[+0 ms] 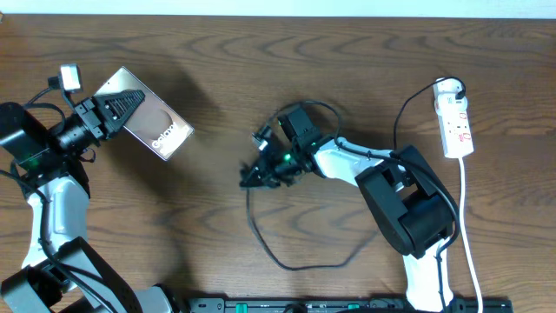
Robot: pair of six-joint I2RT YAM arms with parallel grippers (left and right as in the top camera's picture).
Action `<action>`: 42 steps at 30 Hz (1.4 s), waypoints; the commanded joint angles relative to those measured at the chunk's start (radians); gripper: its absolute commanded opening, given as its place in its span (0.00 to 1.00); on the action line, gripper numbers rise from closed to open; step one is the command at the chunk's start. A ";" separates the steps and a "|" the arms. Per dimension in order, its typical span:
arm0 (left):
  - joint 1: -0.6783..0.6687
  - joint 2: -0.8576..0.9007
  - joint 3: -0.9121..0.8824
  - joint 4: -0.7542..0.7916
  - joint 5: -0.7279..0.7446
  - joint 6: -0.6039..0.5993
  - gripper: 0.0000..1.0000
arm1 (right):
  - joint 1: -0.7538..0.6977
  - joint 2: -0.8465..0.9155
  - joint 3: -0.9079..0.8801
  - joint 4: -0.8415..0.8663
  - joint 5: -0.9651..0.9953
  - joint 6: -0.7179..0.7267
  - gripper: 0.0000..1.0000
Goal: Plug charger to phone and switch on socket
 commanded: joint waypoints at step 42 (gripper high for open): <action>0.000 -0.011 0.002 -0.066 0.026 0.021 0.07 | 0.042 -0.278 0.048 -0.715 0.956 -0.021 0.99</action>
